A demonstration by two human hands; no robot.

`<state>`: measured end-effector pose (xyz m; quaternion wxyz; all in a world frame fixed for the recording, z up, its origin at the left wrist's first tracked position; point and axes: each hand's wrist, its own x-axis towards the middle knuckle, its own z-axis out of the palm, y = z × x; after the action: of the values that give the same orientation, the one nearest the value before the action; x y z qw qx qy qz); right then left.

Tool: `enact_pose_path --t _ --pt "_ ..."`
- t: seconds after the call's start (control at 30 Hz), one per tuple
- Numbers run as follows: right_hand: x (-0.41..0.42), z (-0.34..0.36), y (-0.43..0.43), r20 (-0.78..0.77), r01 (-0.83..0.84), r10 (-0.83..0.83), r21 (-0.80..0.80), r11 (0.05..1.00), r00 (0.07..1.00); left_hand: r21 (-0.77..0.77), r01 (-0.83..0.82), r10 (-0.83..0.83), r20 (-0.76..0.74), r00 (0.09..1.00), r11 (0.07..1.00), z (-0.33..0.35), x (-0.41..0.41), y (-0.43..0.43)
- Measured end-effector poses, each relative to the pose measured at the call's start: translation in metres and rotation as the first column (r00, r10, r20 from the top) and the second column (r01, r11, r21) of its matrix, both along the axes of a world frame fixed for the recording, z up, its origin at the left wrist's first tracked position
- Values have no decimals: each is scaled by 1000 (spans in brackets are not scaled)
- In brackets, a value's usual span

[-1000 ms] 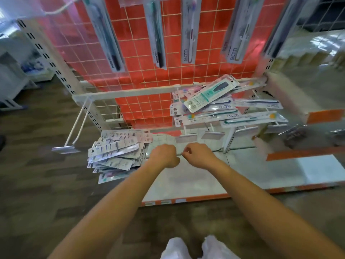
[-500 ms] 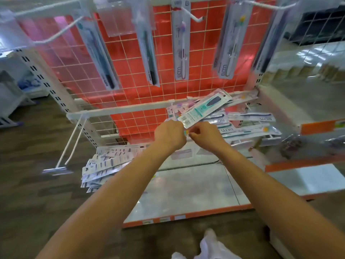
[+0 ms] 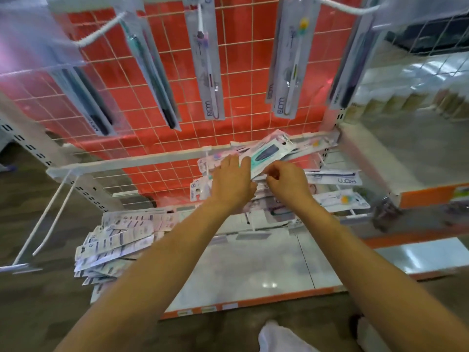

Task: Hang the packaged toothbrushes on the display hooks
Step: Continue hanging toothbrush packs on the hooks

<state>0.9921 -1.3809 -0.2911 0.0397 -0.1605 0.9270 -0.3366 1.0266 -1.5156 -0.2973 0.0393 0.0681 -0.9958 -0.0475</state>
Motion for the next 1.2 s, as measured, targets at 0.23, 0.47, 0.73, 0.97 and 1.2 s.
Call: enact_pose_path --t 0.23,0.47,0.73,0.97,1.2 --pt "-18 -4 0 -14 -17 15 -121 993 1000 -9 -22 23 14 1000 1000 -9 -11 6" --pt "-28 -2 -2 -73 -41 26 -211 977 997 -31 -20 19 -23 1000 999 -4 -4 12" --pt "-33 8 1 -239 -361 385 139 922 891 330 50 -64 30 997 943 52 2 5" --pt "-55 14 25 -307 -209 245 146 967 920 816 -255 95 241 966 518 80 -8 -15" --pt "-61 23 51 -289 -65 53 -31 997 956 394 -232 238 35 971 889 32 -32 -27"
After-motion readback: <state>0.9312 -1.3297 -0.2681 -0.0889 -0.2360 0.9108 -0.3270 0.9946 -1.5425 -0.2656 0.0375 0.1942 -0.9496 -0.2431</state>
